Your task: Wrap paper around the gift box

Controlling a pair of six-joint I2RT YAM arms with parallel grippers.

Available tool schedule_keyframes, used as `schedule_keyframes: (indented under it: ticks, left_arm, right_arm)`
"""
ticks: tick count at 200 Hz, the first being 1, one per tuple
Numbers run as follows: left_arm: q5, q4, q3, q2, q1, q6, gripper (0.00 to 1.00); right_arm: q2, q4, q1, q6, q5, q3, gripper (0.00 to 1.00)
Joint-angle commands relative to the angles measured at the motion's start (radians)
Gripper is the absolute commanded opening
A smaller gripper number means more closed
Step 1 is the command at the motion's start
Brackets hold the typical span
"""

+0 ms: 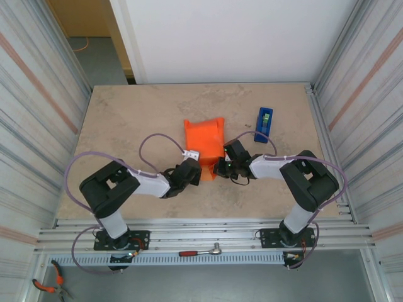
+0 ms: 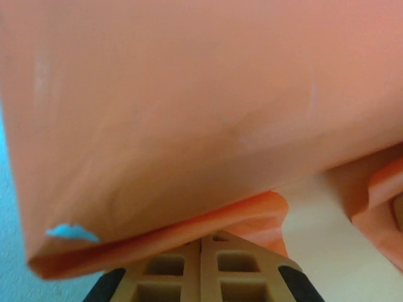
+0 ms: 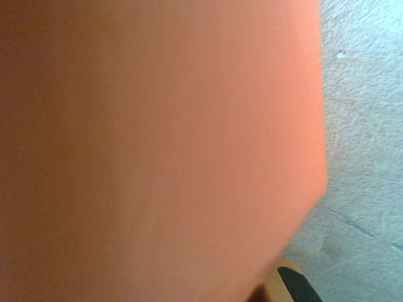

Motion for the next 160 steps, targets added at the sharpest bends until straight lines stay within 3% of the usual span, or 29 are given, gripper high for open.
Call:
schedule_keyframes:
  ticks: [1, 53, 88, 129, 160]
  left_arm:
    - [-0.019, 0.017, 0.025, 0.025, 0.007, 0.014, 0.0]
    - [0.034, -0.119, -0.025, -0.23, -0.006, 0.008, 0.07]
    - [0.146, -0.28, 0.01, -0.415, 0.081, 0.013, 0.13]
    - [0.291, -0.4, 0.105, -0.444, 0.23, 0.06, 0.25]
    - [0.351, -0.452, 0.154, -0.416, 0.286, 0.076, 0.37]
  right_arm:
    - [-0.015, -0.011, -0.005, -0.024, -0.011, -0.005, 0.0]
    - [-0.114, -0.078, -0.006, -0.046, -0.006, -0.004, 0.0]
    - [-0.167, -0.112, 0.011, -0.044, 0.003, -0.016, 0.0]
    - [-0.14, -0.107, 0.086, -0.023, 0.016, 0.017, 0.0]
    - [-0.071, -0.076, 0.15, 0.005, 0.027, 0.074, 0.0]
